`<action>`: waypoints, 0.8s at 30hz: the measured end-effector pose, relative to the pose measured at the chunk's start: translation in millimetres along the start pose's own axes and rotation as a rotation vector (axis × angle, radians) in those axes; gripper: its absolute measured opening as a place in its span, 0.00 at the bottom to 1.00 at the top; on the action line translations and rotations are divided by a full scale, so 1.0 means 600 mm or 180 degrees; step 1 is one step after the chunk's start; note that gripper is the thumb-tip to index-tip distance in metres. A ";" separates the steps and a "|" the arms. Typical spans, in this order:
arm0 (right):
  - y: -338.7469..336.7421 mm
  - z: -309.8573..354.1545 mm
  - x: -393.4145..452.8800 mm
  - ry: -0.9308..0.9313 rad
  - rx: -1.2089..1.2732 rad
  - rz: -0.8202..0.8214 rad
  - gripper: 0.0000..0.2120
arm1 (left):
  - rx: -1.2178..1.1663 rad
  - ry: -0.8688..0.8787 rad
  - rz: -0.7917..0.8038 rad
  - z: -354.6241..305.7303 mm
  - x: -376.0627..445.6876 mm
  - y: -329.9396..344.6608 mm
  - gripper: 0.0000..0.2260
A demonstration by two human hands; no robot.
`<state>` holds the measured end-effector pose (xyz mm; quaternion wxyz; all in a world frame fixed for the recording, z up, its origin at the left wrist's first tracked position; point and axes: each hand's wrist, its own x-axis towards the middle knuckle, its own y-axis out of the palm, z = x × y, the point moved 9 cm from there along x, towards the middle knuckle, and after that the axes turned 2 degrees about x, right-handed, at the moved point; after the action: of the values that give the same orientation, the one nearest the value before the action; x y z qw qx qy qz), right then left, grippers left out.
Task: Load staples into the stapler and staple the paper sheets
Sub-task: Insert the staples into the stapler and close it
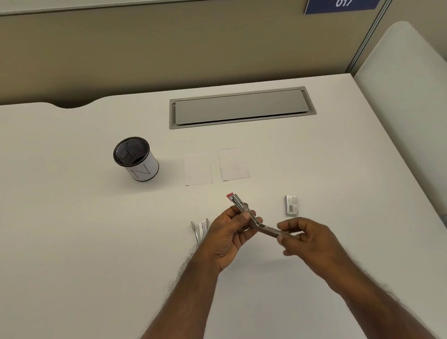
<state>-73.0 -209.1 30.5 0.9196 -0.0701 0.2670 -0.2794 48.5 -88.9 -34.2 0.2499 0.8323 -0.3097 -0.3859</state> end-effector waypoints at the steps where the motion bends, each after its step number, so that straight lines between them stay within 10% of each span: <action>1: -0.004 -0.002 0.003 0.0008 0.0325 -0.0058 0.09 | 0.0068 0.0006 0.0009 -0.001 -0.002 0.000 0.11; 6: 0.009 0.007 0.015 -0.0134 0.1337 0.0104 0.09 | 0.0726 -0.0120 0.0166 0.010 -0.013 0.010 0.09; 18: 0.072 -0.004 0.029 0.0123 0.1010 0.1126 0.14 | 0.1127 -0.0349 0.0374 0.019 -0.029 0.004 0.21; 24: 0.075 -0.007 0.025 0.0150 0.0896 0.1277 0.17 | 0.1252 -0.0380 0.0230 0.018 -0.030 -0.007 0.11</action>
<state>-43.2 -179.9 7.6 0.9509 0.1196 0.2554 -0.1273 32.1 -75.5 -34.5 0.0774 0.8291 -0.4230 -0.3574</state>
